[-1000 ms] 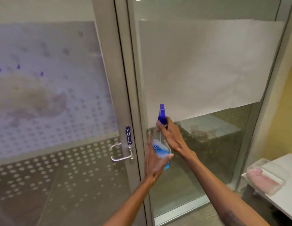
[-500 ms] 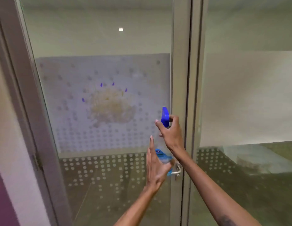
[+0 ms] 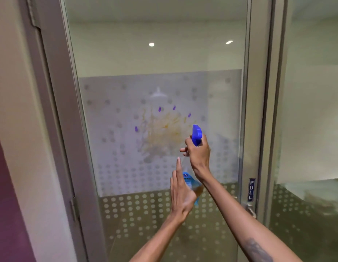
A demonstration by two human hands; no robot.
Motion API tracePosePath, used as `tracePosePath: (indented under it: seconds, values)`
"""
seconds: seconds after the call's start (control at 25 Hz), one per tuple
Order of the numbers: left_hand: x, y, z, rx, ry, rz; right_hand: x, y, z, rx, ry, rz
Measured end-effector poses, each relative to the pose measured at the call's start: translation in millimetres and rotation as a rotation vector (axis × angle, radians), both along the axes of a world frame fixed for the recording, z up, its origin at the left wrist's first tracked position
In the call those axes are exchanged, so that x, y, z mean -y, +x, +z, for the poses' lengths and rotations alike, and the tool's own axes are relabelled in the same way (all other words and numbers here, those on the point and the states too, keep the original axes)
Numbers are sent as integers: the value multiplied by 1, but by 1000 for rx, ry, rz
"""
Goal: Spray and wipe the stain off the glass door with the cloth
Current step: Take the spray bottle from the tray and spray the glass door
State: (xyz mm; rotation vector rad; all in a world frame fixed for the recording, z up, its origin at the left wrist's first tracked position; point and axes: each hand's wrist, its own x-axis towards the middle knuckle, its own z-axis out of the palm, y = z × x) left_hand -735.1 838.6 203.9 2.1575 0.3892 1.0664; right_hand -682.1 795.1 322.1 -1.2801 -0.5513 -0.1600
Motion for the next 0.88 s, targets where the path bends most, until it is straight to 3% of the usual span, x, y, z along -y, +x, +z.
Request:
tracePosePath:
  seconds: [0.88]
  values:
    - [18, 44, 33, 34, -37, 43, -1, 53, 37, 7, 36, 12]
